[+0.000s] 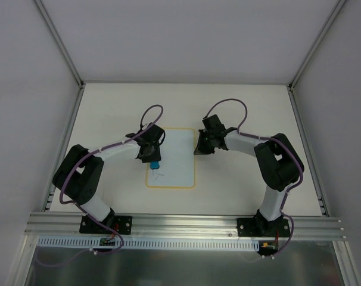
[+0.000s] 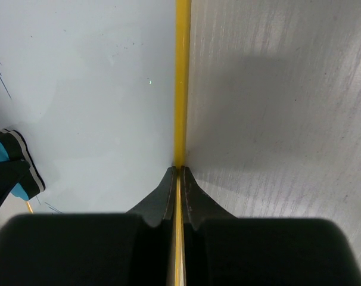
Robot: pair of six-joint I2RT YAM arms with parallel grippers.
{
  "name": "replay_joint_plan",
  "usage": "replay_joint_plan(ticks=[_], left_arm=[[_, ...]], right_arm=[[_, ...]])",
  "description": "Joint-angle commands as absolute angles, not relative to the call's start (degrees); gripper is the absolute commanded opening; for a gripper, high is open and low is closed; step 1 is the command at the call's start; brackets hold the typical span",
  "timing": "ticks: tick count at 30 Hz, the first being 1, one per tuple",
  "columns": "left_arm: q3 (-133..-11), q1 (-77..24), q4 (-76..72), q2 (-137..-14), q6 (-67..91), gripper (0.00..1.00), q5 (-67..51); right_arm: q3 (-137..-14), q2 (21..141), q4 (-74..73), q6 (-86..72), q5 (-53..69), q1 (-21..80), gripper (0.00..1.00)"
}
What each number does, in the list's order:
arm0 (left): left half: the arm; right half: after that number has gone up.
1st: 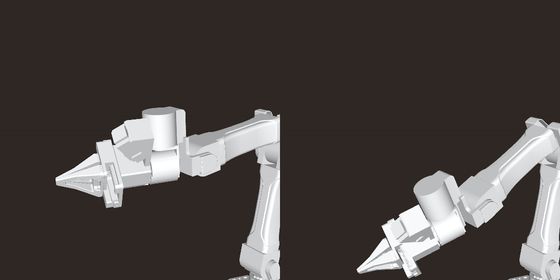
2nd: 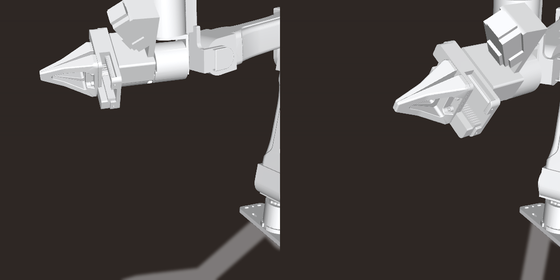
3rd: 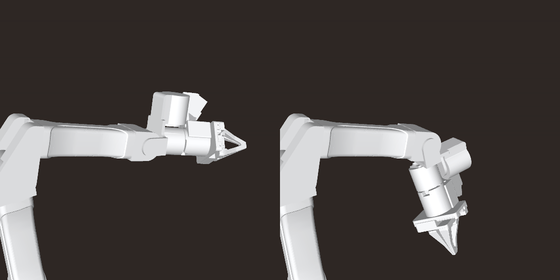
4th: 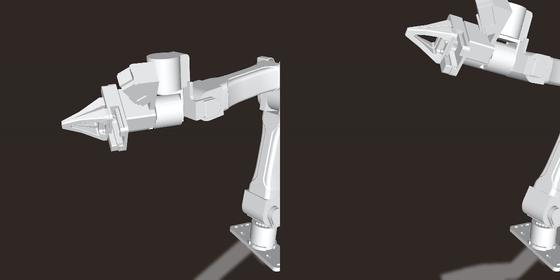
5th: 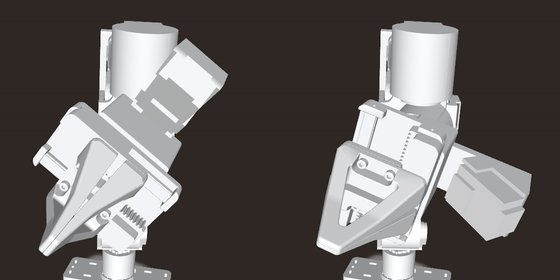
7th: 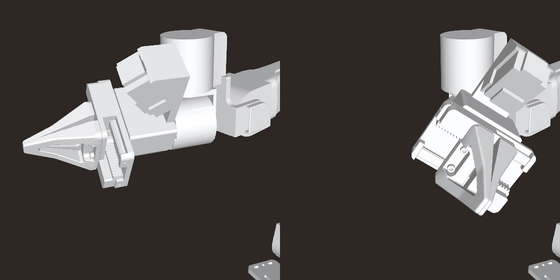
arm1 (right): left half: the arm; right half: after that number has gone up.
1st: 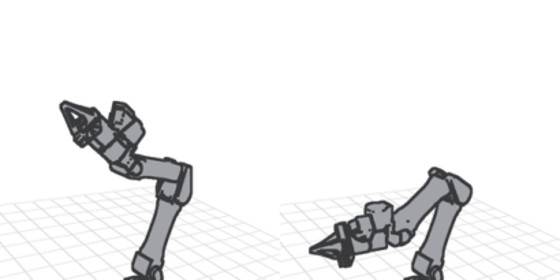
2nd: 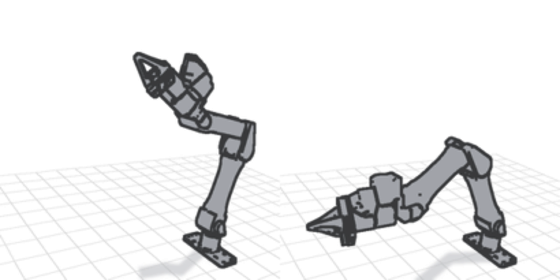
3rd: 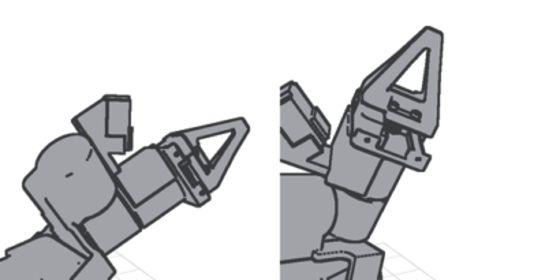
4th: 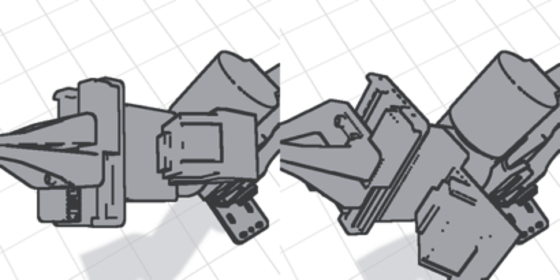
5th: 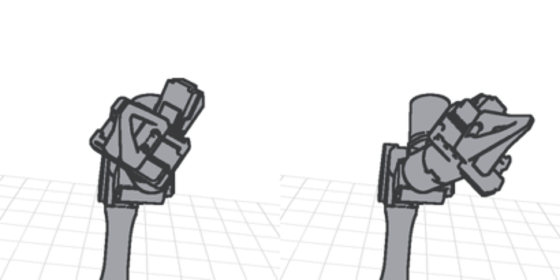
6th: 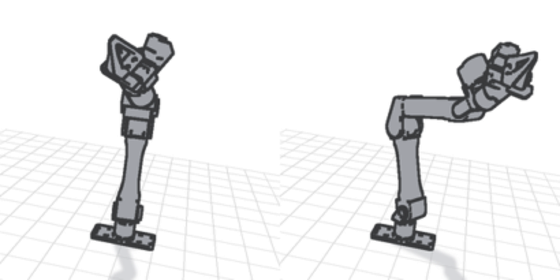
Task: Erase the whiteboard
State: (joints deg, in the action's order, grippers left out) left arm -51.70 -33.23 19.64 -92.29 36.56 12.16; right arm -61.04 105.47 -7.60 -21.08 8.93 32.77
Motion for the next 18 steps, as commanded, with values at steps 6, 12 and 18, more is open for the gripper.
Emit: replay_joint_plan(ticks=[6,12,18], left_arm=[[-48.4,-30.9,25.9,-95.1,33.4,0.00,12.9],[-44.5,-33.0,27.4,-90.6,35.3,0.00,7.9],[-43.2,-40.1,30.7,-91.1,38.6,0.00,7.5]], right_arm=[[-57.7,109.1,-15.9,-19.6,4.3,33.0,0.00],[-58.1,109.7,-15.7,-19.8,4.8,33.0,0.00],[-58.6,110.5,-15.5,-20.0,5.6,33.0,0.00]])
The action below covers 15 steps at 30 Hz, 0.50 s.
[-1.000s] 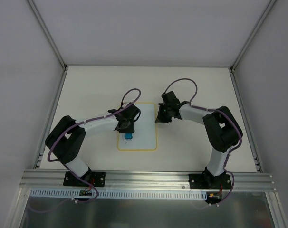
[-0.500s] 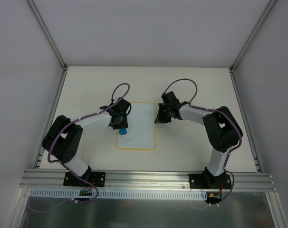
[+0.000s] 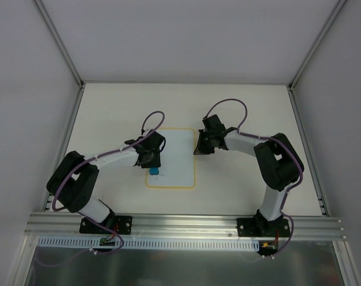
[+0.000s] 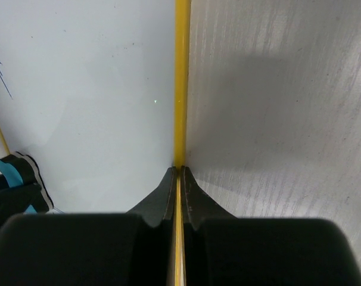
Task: Erase the whiteboard
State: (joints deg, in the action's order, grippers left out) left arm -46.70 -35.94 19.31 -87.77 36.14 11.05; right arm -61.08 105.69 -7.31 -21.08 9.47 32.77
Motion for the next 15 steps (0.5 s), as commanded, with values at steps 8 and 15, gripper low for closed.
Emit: replay_joint_plan(ticks=[8,15], left_arm=[[-46.0,-50.3,31.9,-94.6,43.2,0.00,4.9],[-47.0,-48.8,33.0,-93.9,43.9,0.00,8.7]], right_arm=[[-58.6,110.4,-15.5,-20.0,6.0,33.0,0.00],[-58.7,111.0,-15.1,-19.9,6.9,33.0,0.00]])
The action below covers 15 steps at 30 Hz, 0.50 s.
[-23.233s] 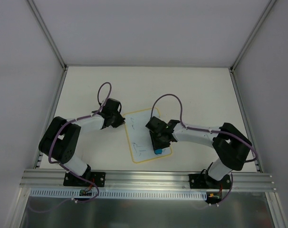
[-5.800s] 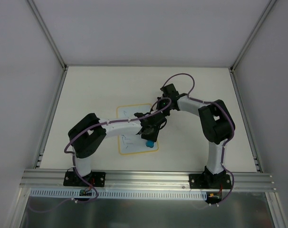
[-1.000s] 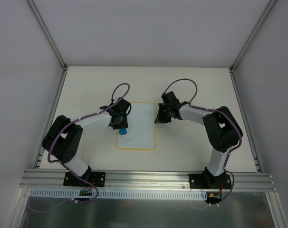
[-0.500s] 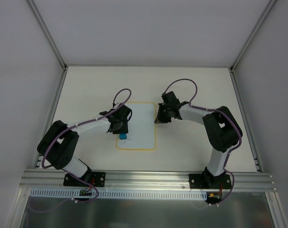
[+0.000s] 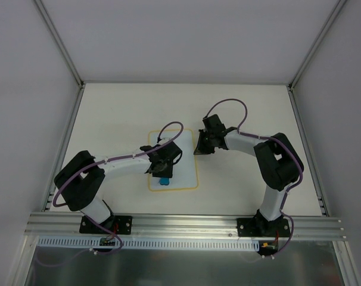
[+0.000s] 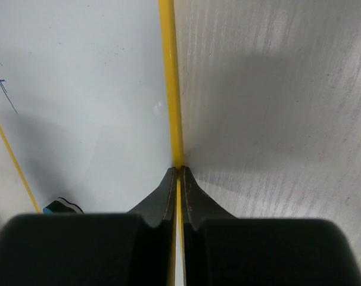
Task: Erase the whiteboard
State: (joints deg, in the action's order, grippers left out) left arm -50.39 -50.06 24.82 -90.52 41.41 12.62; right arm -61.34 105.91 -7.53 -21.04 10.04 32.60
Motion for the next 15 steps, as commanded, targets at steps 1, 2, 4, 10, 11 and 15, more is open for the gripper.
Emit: replay_joint_plan(ticks=[1,2,4,10,11,15], left_arm=[[-46.6,-47.8,33.3,-93.1,43.8,0.00,9.3],[-45.6,-46.8,33.7,-92.6,43.7,0.00,10.7],[-44.4,-44.3,34.8,-91.5,43.6,0.00,11.9],[-40.3,-41.1,37.3,-85.5,44.9,0.00,15.2],[-39.7,-41.0,38.0,-85.3,45.3,0.00,15.5],[-38.4,-41.0,38.9,-84.6,46.0,0.00,15.0]], right_arm=[[-58.6,110.9,-15.1,-19.8,6.8,33.0,0.00],[-58.5,110.8,-15.2,-19.6,6.7,33.0,0.00],[-58.5,110.8,-15.1,-19.4,6.7,33.0,0.00],[-58.8,111.4,-14.7,-19.5,7.2,33.0,0.00],[-58.7,111.5,-14.6,-19.6,7.2,33.0,0.00],[-58.6,111.5,-14.4,-19.5,7.5,33.0,0.00]])
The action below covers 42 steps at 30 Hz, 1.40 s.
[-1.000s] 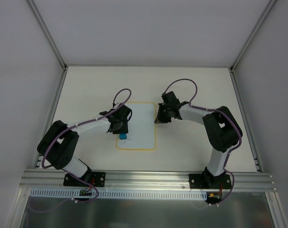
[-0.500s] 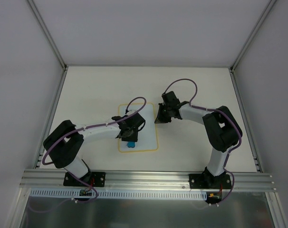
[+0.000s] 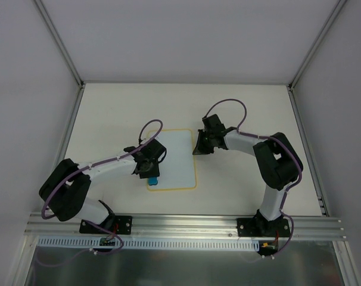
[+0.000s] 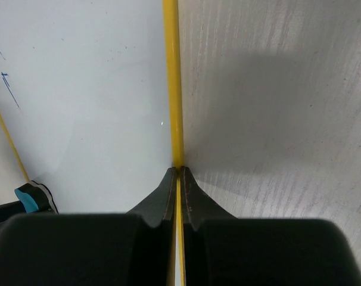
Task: Erase the whiteboard
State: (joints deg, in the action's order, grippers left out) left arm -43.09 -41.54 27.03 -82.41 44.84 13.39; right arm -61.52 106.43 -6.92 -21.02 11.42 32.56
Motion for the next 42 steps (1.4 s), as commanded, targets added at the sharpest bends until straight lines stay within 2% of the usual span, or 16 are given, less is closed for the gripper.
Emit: replay_joint_plan(ticks=[1,7,14,23,31,38,42], left_arm=[[-38.1,-41.2,39.0,-84.3,46.1,0.00,14.6],[-42.4,-47.9,39.1,-86.2,48.6,0.00,13.0],[-51.5,-53.5,38.9,-94.5,49.1,0.00,12.0],[-57.9,-53.7,37.9,-96.3,46.2,0.00,15.4],[-48.8,-49.5,34.5,-90.9,48.8,0.00,16.9],[-38.1,-43.9,33.7,-79.6,50.5,0.00,18.3],[-36.2,-41.7,34.0,-76.9,49.9,0.00,19.2]], right_arm=[[-58.6,111.5,-14.2,-19.5,7.6,33.0,0.00],[-58.8,112.1,-13.7,-19.9,8.4,33.0,0.00],[-58.6,111.8,-13.5,-19.7,8.3,33.0,0.00],[-58.4,111.8,-13.3,-19.7,8.5,33.0,0.00],[-58.4,111.9,-13.2,-19.6,8.6,33.0,0.00],[-58.3,112.2,-12.7,-19.6,9.1,33.0,0.00],[-58.4,112.3,-12.6,-19.7,9.4,33.0,0.00]])
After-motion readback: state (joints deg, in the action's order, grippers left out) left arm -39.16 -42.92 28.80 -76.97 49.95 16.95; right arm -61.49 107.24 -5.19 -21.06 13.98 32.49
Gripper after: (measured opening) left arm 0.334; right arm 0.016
